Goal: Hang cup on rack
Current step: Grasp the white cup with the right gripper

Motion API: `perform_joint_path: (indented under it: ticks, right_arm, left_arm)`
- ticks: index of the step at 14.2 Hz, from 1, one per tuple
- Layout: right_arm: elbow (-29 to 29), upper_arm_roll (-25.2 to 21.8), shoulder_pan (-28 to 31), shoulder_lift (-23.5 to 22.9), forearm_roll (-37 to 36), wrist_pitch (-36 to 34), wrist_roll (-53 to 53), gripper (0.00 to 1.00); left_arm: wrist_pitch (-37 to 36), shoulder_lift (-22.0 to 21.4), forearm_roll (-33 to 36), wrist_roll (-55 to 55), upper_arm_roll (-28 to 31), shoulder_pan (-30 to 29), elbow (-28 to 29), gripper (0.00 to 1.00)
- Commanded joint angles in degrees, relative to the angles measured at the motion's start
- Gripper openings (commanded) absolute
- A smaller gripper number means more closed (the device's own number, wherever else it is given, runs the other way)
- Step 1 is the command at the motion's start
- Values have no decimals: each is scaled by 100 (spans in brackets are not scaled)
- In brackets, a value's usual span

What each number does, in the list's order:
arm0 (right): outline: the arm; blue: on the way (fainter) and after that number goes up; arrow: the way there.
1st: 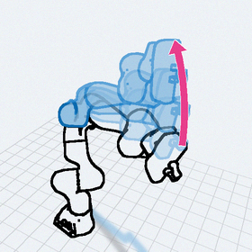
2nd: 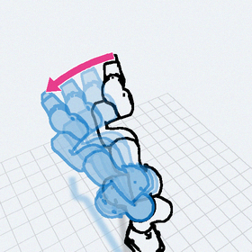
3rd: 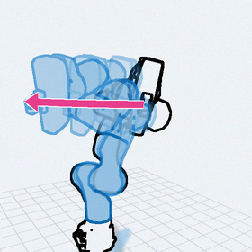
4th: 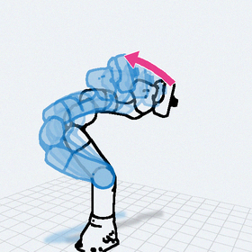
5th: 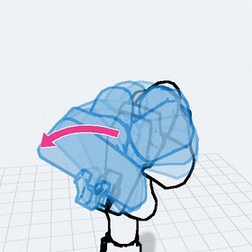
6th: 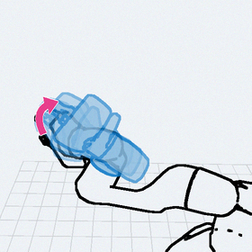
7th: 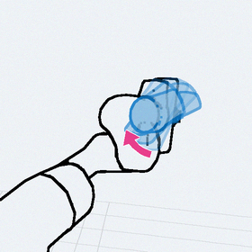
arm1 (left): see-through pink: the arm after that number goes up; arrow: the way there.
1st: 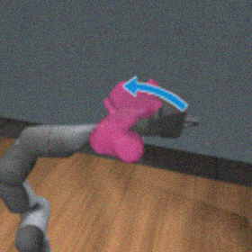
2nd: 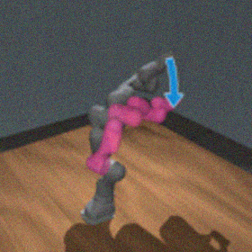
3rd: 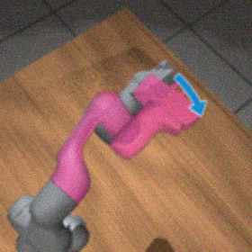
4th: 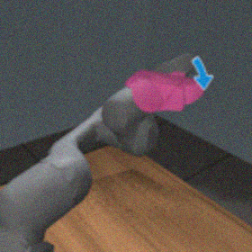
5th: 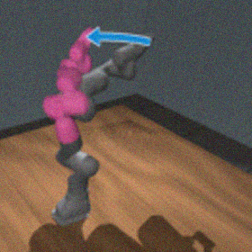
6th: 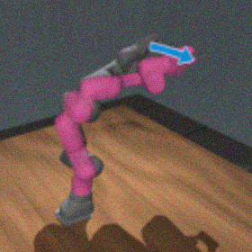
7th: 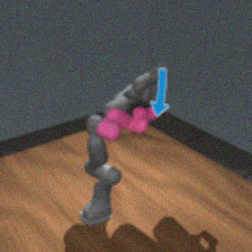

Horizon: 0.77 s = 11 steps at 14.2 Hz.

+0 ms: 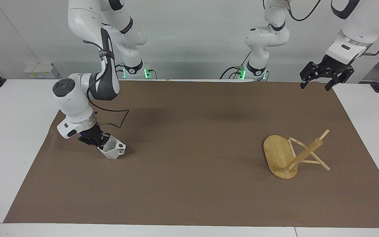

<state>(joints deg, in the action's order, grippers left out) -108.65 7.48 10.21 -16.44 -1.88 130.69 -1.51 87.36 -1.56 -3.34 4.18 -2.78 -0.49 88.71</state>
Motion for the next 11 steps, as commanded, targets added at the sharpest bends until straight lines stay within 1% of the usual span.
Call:
perform_joint_path:
  ticks: [1, 5, 7, 8, 9, 10, 11]
  right_arm:
    - [-69, 34, 34, 62, -67, 36, 178, 0]
    - [150, 34, 34, 45, -67, -52, 143, 0]
    - [430, 86, 34, 80, -59, -498, 64, 0]
    - [658, 148, 52, 106, -24, -857, -41, 0]
    - [991, 235, 78, 115, 386, -1261, -86, 0]
    - [1308, 245, 104, 115, 1051, -1665, -103, 0]
    - [1511, 245, 113, 115, 1527, -1974, -104, 0]
  left_arm:
    - [1, -90, 79, -75, 5, -21, 76, 100]
    - [-8, -90, 71, -84, 14, -30, 50, 100]
    - [-52, -90, 71, -110, 14, -30, 15, 100]
    - [-52, -90, 62, -171, 14, -30, 6, 100]
    - [-52, -90, 53, -232, 14, -30, 6, 100]
    - [-52, -98, 44, -242, 14, -30, 6, 100]
    - [-61, -90, 27, -242, 14, -30, 6, 100]
